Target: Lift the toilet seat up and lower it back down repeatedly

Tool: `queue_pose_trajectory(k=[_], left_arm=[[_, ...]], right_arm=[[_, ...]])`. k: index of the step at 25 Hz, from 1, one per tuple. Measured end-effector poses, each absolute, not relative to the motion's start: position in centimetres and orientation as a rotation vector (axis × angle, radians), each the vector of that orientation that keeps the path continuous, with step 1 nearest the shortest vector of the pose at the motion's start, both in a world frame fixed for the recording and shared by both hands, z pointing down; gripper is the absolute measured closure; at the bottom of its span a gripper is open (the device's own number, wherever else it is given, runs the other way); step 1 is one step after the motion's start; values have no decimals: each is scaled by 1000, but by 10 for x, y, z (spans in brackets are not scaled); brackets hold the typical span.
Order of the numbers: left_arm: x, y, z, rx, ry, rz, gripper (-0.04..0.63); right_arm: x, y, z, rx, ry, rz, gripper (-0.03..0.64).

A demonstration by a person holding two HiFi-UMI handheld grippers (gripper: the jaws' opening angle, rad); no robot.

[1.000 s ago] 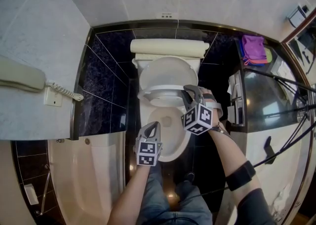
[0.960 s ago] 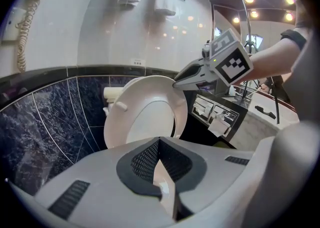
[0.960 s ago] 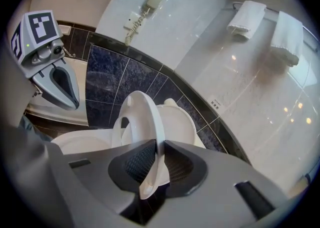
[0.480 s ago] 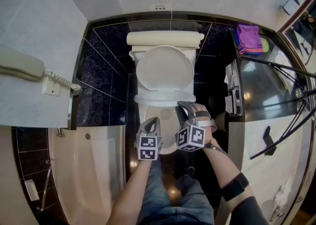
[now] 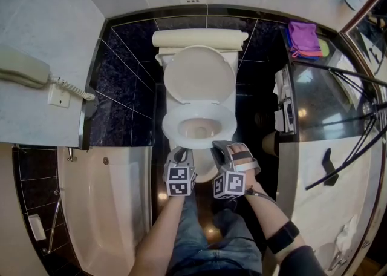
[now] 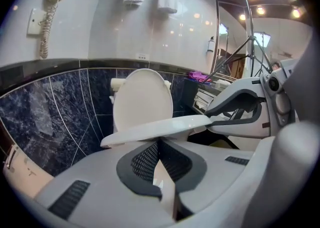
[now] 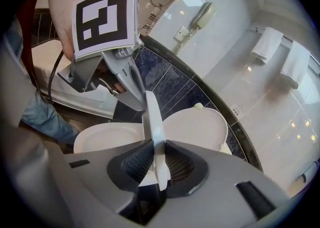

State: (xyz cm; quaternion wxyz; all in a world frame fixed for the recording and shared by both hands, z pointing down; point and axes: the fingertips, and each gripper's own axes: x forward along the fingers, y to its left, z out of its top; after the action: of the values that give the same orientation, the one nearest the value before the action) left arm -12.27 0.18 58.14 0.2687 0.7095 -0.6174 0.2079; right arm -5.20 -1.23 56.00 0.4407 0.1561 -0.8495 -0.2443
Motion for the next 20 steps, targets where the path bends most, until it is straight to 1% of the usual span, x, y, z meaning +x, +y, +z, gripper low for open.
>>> queue_pose_trajectory(k=[6, 12, 14, 15, 17, 20], left_arm=[[-117, 26, 596, 1895, -1646, 573, 599], [-121, 48, 622, 1867, -1658, 611, 600], [-117, 54, 626, 1856, -1637, 605, 600], [-116, 58, 629, 1847, -1631, 606, 600], [-117, 67, 640, 1831, -1627, 613, 600], [-112, 84, 659, 1810, -1609, 628, 600]], right_arm=[[-47, 11, 576, 324, -2121, -591, 512], [-40, 36, 588, 249, -2151, -528, 515], [-35, 44, 590, 242, -2165, -504, 536], [-31, 47, 592, 250, -2169, -489, 567], [-22, 51, 596, 270, -2174, -452, 598], [-10, 54, 606, 310, -2183, -380, 598]])
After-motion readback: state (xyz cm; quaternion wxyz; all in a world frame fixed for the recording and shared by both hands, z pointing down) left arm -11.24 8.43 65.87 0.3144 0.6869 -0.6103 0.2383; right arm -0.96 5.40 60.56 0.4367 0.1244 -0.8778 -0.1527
